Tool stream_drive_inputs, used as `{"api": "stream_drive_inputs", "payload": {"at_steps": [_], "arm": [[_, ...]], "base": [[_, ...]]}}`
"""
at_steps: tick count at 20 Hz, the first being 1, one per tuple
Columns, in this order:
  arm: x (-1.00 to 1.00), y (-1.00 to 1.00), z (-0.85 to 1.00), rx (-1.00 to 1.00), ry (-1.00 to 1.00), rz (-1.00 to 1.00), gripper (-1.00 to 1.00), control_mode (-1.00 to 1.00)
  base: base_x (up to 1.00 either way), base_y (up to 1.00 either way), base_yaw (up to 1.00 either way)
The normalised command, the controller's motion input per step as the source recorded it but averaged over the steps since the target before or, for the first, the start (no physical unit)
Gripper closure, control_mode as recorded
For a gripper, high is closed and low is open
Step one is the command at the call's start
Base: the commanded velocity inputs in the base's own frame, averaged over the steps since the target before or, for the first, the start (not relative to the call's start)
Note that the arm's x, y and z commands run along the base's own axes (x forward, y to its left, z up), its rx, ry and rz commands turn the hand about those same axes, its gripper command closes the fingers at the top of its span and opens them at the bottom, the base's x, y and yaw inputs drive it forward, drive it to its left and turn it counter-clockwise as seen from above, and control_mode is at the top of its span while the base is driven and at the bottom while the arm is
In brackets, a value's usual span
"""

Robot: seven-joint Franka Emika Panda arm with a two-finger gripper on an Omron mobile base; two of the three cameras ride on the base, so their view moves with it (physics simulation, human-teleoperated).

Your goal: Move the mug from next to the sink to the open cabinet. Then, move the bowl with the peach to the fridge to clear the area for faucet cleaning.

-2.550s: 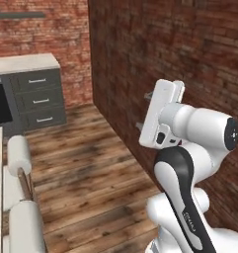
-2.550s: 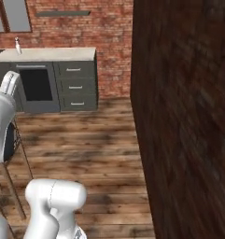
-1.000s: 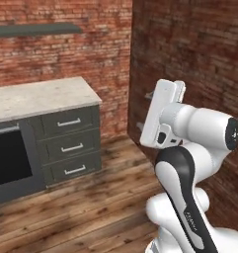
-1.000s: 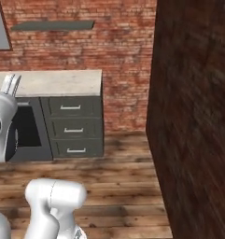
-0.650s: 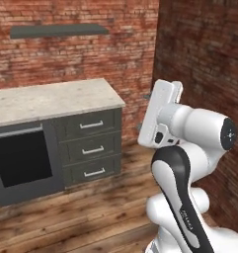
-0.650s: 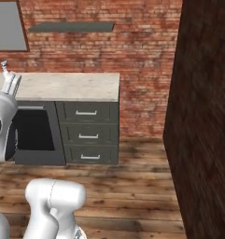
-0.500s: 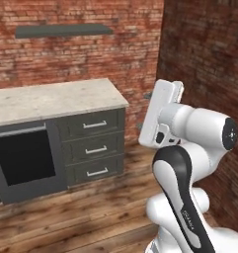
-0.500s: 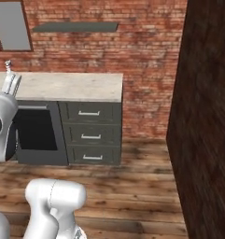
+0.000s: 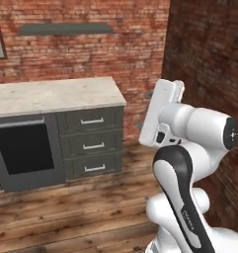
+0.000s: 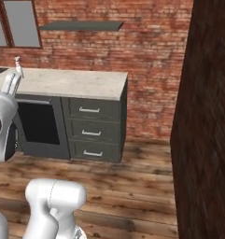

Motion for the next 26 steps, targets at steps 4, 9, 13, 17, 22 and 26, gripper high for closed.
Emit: {"api": "stream_drive_inputs", "payload": {"at_steps": [4, 9, 13, 17, 22, 26], "arm": [[0.0, 0.0, 0.0, 0.0, 0.0, 0.0, -1.0, 1.0], [0.0, 0.0, 0.0, 0.0, 0.0, 0.0, -1.0, 1.0], [0.0, 0.0, 0.0, 0.0, 0.0, 0.0, -1.0, 1.0], [0.0, 0.0, 0.0, 0.0, 0.0, 0.0, -1.0, 1.0], [0.0, 0.0, 0.0, 0.0, 0.0, 0.0, -1.0, 1.0], [0.0, 0.0, 0.0, 0.0, 0.0, 0.0, -1.0, 1.0]], "base": [[0.5, -0.57, 0.39], [1.0, -0.01, 0.44], [1.0, 0.11, 0.32], [1.0, 0.18, 0.22], [0.89, 0.56, 0.36], [0.03, 0.76, 0.68]]}}
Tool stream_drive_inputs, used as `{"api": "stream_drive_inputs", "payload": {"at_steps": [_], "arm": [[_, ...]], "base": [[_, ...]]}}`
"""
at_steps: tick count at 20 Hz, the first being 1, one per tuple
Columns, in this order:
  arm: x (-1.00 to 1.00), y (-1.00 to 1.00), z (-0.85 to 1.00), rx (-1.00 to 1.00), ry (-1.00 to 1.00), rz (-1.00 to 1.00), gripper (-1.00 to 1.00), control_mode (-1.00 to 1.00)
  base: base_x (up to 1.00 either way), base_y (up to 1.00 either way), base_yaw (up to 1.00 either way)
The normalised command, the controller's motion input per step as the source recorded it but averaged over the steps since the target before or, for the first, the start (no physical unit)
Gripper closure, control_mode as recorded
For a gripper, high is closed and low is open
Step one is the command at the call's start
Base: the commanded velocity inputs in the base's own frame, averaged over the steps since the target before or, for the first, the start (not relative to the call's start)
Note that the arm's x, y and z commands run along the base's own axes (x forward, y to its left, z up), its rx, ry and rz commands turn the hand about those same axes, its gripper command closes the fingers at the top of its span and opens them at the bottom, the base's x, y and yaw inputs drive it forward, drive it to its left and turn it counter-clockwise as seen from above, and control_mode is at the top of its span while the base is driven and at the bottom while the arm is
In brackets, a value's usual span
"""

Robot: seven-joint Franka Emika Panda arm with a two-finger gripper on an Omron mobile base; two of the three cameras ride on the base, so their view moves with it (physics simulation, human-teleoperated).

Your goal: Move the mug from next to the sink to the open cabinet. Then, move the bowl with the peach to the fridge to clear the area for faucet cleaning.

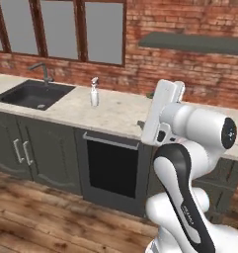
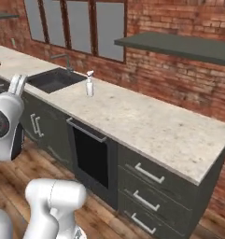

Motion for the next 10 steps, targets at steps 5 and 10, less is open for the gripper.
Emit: {"api": "stream_drive_inputs", "payload": {"at_steps": [5, 10], "arm": [[0.0, 0.0, 0.0, 0.0, 0.0, 0.0, -1.0, 1.0], [0.0, 0.0, 0.0, 0.0, 0.0, 0.0, -1.0, 1.0]], "base": [[0.05, 0.79, 0.65], [0.89, 0.78, 0.37]]}}
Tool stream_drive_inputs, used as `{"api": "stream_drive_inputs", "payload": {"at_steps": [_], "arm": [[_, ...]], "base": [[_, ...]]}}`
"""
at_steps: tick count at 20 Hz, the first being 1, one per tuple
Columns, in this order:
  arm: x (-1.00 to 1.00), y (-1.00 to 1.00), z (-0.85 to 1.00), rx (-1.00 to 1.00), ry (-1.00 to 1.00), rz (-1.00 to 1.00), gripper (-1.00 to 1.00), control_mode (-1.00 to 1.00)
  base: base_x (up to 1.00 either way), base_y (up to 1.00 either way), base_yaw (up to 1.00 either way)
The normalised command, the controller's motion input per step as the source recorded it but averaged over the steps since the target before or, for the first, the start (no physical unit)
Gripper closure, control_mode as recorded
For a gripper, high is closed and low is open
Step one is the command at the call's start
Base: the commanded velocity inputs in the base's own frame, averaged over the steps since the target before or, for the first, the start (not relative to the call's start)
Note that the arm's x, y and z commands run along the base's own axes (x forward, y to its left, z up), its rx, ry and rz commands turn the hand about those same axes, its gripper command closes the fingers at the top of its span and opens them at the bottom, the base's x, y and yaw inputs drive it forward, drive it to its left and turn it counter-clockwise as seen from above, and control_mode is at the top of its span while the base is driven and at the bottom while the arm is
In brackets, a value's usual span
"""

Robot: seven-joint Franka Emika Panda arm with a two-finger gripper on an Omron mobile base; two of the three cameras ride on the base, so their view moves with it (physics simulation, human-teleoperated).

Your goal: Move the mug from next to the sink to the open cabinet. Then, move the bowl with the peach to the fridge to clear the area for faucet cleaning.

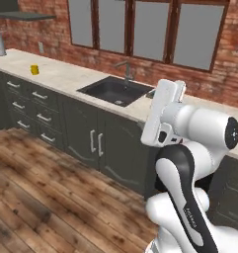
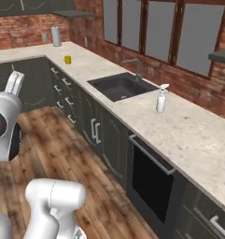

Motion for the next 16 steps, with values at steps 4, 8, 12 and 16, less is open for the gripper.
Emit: {"api": "stream_drive_inputs", "payload": {"at_steps": [4, 8, 12, 16], "arm": [[0.0, 0.0, 0.0, 0.0, 0.0, 0.0, -1.0, 1.0], [0.0, 0.0, 0.0, 0.0, 0.0, 0.0, -1.0, 1.0], [0.0, 0.0, 0.0, 0.0, 0.0, 0.0, -1.0, 1.0], [0.0, 0.0, 0.0, 0.0, 0.0, 0.0, -1.0, 1.0]], "base": [[1.0, 0.85, 0.12], [1.0, 0.88, 0.01], [1.0, 0.83, 0.0], [1.0, 0.78, 0.0]]}}
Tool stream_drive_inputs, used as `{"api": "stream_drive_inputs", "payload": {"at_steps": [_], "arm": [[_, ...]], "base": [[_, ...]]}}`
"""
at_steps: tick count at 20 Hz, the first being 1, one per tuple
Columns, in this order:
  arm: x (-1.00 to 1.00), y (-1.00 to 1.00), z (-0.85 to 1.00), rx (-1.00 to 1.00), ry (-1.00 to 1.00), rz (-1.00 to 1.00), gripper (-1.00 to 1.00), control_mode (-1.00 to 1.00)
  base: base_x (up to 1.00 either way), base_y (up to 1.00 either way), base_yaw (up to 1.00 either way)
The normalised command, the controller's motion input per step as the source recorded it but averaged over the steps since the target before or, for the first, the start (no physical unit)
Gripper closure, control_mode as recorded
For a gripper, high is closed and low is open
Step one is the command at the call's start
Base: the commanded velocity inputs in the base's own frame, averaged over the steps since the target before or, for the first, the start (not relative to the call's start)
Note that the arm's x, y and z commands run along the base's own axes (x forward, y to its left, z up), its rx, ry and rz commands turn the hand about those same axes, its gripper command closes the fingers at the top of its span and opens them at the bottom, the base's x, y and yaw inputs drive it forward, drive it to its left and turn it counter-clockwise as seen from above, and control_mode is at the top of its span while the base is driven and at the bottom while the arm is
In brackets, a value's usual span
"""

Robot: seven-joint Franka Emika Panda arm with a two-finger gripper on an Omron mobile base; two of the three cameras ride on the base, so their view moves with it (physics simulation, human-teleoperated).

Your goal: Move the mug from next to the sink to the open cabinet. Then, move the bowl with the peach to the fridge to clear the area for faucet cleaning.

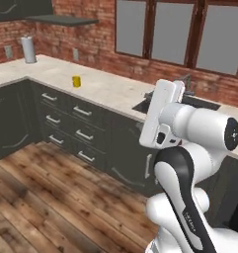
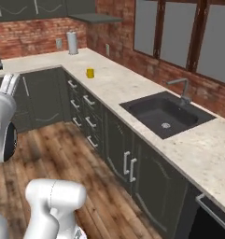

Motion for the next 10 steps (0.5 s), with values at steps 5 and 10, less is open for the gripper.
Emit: {"api": "stream_drive_inputs", "payload": {"at_steps": [5, 10], "arm": [[0.0, 0.0, 0.0, 0.0, 0.0, 0.0, -1.0, 1.0], [0.0, 0.0, 0.0, 0.0, 0.0, 0.0, -1.0, 1.0]], "base": [[1.0, 0.57, 0.06], [1.0, 0.22, 0.24]]}}
